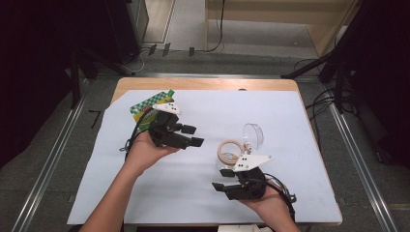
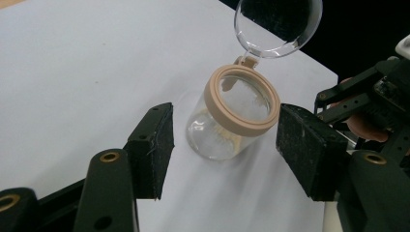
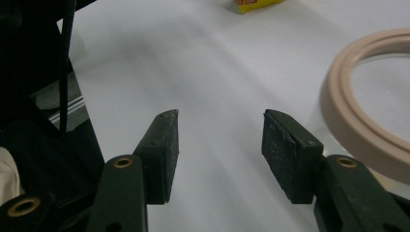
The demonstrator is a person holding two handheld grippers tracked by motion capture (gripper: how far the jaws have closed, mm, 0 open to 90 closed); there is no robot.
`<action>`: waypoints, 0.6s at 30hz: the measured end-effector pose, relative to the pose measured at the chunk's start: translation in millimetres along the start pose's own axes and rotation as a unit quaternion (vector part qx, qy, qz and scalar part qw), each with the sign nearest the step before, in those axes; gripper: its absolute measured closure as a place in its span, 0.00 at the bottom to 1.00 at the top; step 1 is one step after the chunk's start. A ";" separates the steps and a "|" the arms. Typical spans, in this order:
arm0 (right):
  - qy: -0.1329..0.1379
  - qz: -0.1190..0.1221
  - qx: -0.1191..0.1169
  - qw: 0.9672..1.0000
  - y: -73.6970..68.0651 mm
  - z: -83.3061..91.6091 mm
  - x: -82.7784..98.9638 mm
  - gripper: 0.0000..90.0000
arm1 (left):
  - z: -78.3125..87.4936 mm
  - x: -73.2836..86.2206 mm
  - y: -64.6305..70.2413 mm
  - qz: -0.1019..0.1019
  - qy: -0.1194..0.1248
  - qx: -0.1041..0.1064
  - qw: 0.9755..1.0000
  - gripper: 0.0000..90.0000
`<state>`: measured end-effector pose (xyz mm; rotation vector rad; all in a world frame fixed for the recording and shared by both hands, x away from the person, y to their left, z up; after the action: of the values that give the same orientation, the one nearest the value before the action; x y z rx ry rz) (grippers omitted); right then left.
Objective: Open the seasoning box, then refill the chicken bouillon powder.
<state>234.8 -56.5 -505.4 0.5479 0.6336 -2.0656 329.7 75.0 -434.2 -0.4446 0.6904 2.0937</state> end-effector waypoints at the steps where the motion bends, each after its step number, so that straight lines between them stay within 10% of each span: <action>1: -0.002 0.002 -0.003 1.000 -1.7 -1.8 -0.7 0.55 | 3.0 1.3 -1.9 0.001 0.002 -0.002 1.000 0.44; 18: -0.016 0.019 -0.028 0.999 -18.0 -19.4 -7.0 0.55 | 56.3 24.9 -29.9 0.048 0.023 -0.034 0.998 0.44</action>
<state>225.9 -31.5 -512.1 0.4902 0.6561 -2.0116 336.9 139.6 -412.8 -0.5077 0.6806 2.2078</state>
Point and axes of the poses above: each handheld gripper's, and its own axes: z roughly backward along the jaws, x roughly out of its underside, y roughly to its right, the point moved 9 cm from there along -z, roughly forward along the jaws, and after that the axes turned 15 degrees about -y, right-handed, at the moved point
